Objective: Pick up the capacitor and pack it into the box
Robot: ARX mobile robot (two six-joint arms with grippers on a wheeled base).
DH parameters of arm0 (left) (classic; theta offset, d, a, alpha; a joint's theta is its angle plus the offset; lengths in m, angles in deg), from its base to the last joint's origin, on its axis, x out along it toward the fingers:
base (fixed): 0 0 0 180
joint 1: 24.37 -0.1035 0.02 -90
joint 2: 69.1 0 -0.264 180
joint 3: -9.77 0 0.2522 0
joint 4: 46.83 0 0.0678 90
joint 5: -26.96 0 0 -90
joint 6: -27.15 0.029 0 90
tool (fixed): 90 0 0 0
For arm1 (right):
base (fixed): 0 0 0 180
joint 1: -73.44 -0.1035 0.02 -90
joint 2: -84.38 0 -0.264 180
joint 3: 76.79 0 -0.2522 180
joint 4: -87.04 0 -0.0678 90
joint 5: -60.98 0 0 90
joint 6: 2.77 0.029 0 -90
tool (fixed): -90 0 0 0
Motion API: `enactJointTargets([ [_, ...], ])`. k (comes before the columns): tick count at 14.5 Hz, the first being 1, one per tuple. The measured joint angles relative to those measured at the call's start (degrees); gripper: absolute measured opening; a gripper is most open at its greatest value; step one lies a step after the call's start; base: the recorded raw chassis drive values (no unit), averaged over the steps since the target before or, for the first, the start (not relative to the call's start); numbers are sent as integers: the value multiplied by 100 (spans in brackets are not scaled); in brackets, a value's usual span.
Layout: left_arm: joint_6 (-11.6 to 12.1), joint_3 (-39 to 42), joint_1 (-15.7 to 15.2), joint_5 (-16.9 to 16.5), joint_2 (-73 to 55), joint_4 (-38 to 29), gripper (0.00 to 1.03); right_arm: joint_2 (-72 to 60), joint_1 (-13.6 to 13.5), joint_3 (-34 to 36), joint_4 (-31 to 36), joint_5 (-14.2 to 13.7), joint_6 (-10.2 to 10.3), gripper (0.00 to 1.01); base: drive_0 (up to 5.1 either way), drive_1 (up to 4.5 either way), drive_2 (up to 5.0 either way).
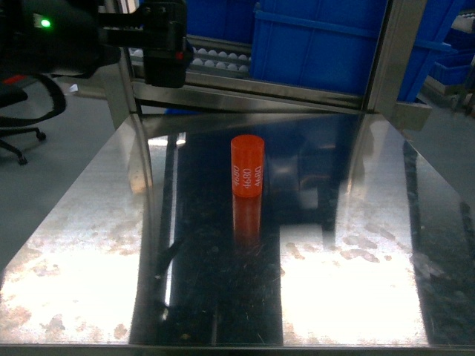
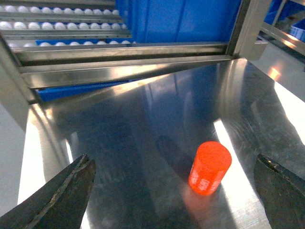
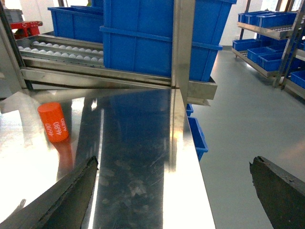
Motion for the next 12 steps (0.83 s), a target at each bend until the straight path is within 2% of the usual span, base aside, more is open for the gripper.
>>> enactJointTargets([
  [1,22,-496,37,-199,-470,284,98,0,0,0,0,-2,0,98,0,0,0],
  [3,103,-1005,138,-435,-973,566,98,0,0,0,0,0,2,98,0,0,0],
  [8,199,-1412,225,-498,-1375,621,98,0,0,0,0,0,0,98,0,0,0],
  [12,459,-1969,345,-765,-2321,737,98,0,0,0,0,0,2,98,0,0,0],
])
